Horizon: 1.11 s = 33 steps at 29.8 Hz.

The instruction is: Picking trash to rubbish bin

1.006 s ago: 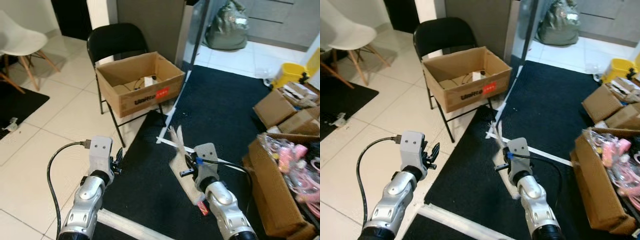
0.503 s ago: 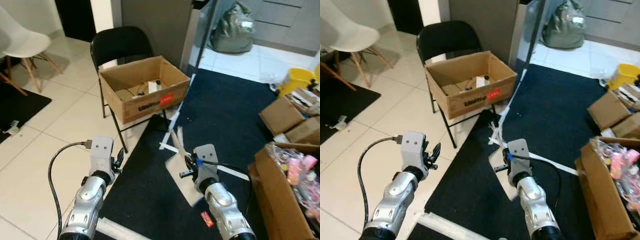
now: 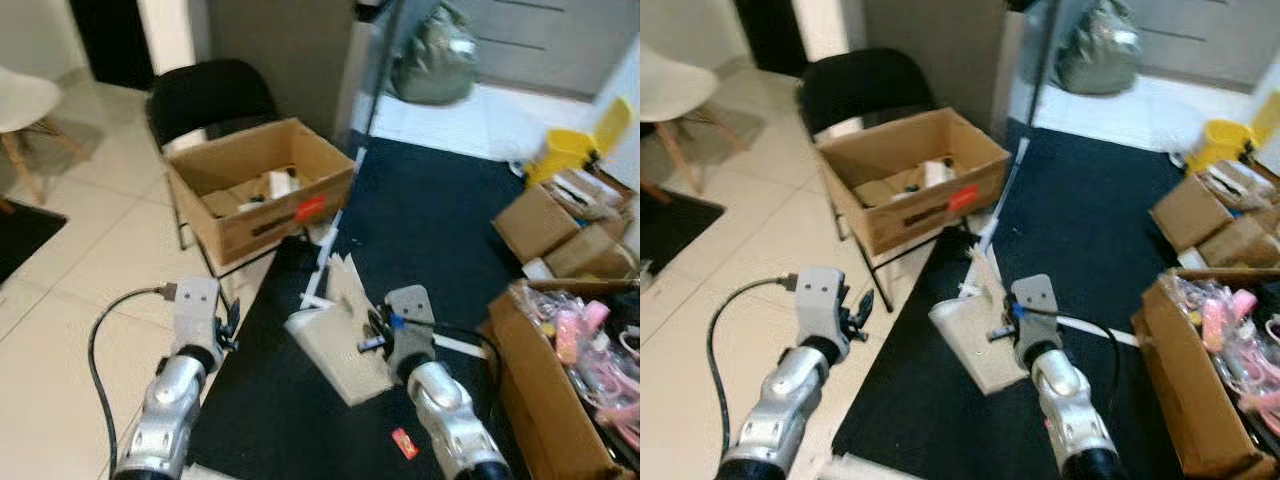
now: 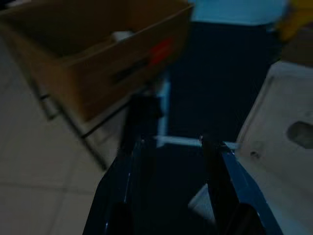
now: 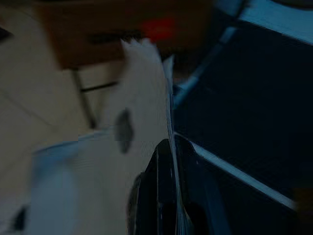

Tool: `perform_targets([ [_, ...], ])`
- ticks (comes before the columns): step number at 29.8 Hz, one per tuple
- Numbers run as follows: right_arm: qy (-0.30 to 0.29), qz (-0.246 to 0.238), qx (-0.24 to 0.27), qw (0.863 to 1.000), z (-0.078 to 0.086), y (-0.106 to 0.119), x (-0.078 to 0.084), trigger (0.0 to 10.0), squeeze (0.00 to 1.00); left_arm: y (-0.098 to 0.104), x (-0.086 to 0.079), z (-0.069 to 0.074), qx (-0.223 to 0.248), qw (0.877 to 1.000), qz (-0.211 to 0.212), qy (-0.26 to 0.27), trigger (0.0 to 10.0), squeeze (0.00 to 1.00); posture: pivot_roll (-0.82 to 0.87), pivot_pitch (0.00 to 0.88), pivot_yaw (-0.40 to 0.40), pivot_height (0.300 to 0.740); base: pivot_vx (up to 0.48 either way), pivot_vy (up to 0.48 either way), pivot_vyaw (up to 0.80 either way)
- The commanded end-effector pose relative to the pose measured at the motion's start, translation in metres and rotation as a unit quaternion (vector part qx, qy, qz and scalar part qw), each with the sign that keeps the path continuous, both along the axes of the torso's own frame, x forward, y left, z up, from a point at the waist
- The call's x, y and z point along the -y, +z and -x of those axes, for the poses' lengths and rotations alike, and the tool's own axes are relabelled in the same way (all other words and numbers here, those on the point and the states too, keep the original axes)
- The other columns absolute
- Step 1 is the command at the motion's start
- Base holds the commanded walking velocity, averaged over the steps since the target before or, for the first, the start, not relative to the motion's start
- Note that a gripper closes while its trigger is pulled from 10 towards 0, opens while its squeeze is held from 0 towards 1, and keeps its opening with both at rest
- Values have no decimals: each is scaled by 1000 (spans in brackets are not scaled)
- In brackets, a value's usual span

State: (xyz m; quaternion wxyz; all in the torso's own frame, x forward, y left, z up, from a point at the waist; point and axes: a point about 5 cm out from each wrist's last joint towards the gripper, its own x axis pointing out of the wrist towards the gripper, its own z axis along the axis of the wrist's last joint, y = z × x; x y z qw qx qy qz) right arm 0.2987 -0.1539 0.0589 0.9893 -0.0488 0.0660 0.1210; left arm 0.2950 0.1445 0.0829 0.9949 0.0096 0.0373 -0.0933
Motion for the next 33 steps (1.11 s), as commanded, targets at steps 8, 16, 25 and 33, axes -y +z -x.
perform_targets([
  [8, -1, -5, 4, 1000, 0, 0, -2, 10000, 0, -5, -5, 3, -7, 1000, -7, 7, 10000, 0, 3, 87, -29, 740, 275, 0, 0],
  [16, -2, -6, 4, 1000, -1, 0, -3, 10000, 0, -5, -5, 3, -8, 1000, -8, 6, 10000, 0, 3, 85, -28, 740, 275, 0, 0],
  [25, -7, -7, 4, 1000, -1, 0, -1, 10000, 0, -5, -5, 3, -8, 1000, -7, 5, 10000, 0, 2, 85, -28, 740, 276, 0, 0],
  [33, -7, -8, 3, 1000, -1, -1, -1, 10000, 0, -5, -5, 3, -8, 1000, -7, 6, 10000, 0, 4, 87, -30, 740, 276, 0, 0],
])
